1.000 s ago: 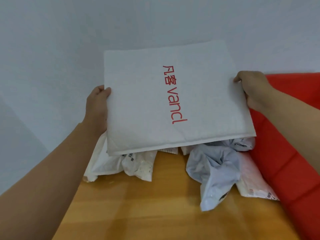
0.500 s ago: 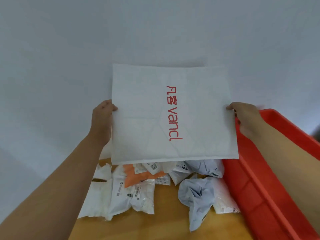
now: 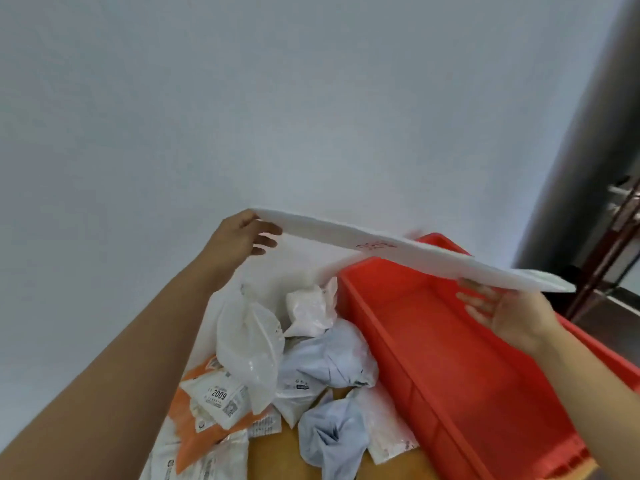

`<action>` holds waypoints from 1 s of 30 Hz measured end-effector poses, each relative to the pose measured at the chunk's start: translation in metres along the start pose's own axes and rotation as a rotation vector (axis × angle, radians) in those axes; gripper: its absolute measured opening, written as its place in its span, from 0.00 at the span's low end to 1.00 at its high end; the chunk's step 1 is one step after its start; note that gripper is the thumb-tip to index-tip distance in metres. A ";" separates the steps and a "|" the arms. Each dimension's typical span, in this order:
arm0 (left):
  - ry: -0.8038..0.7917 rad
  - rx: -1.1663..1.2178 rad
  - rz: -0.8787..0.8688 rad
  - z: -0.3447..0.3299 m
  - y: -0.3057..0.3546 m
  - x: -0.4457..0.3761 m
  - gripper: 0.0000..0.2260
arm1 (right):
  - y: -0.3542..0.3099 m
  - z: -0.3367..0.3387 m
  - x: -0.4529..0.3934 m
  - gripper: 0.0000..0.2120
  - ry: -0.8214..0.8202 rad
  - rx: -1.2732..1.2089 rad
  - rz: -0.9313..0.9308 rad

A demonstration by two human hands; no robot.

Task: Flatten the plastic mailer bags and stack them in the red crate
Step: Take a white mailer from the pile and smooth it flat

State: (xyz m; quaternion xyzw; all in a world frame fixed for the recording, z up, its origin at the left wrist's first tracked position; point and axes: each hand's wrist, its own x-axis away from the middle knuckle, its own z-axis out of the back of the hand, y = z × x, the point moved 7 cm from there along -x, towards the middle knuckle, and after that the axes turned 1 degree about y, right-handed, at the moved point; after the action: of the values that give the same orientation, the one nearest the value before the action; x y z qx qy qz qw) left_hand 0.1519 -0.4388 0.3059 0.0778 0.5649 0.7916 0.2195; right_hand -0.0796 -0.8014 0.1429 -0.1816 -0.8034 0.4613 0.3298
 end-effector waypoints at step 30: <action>-0.437 -0.427 0.344 -0.248 -0.071 -0.105 0.26 | 0.142 0.132 -0.021 0.11 0.635 -0.195 -0.469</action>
State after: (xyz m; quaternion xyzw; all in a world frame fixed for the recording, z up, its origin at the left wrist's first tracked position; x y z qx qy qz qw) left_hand 0.1724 -0.6789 0.1662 0.2917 0.3049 0.8819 0.2102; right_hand -0.1586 -0.8239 -0.0343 -0.1575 -0.7211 0.2163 0.6391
